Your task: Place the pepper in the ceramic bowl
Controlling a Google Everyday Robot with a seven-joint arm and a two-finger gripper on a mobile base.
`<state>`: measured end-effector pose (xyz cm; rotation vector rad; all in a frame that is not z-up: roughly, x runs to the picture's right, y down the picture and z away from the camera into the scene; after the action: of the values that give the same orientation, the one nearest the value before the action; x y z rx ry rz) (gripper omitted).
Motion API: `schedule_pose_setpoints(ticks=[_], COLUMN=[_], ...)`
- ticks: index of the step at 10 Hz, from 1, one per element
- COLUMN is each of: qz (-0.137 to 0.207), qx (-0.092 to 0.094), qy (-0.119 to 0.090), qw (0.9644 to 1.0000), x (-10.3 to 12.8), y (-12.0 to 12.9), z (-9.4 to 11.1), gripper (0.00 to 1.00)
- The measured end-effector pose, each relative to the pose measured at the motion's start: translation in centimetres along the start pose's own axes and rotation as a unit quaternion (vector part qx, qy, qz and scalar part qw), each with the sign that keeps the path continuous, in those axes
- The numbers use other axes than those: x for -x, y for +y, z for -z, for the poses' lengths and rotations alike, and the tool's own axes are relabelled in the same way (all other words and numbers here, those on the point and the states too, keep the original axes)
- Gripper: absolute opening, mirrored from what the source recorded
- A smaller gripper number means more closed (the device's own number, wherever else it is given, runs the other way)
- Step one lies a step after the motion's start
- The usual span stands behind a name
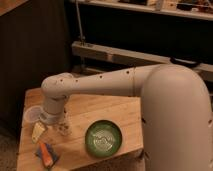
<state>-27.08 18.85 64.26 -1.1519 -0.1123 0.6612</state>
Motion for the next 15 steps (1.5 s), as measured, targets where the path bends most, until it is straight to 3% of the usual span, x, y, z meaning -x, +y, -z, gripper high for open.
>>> schedule_pose_setpoints(ticks=[2,5,7,9,12,15], qz=[0.0,0.004,0.005,0.005,-0.008,-0.019], qx=[0.005,0.026,0.035,0.032,0.001,0.002], qy=[0.013,0.042,0.058,0.063,0.058,0.051], qw=[0.9999,0.9988,0.9977,0.9975,0.9983,0.9985], x=[-0.1,-0.8,-1.1,-1.3,-1.7,-2.4], y=[-0.8,-0.6,0.2,0.7,0.6,0.0], z=[-1.5,-6.8,-9.2,-10.3,-11.0,-11.5], gripper=[0.65,0.65,0.65,0.65,0.65,0.65])
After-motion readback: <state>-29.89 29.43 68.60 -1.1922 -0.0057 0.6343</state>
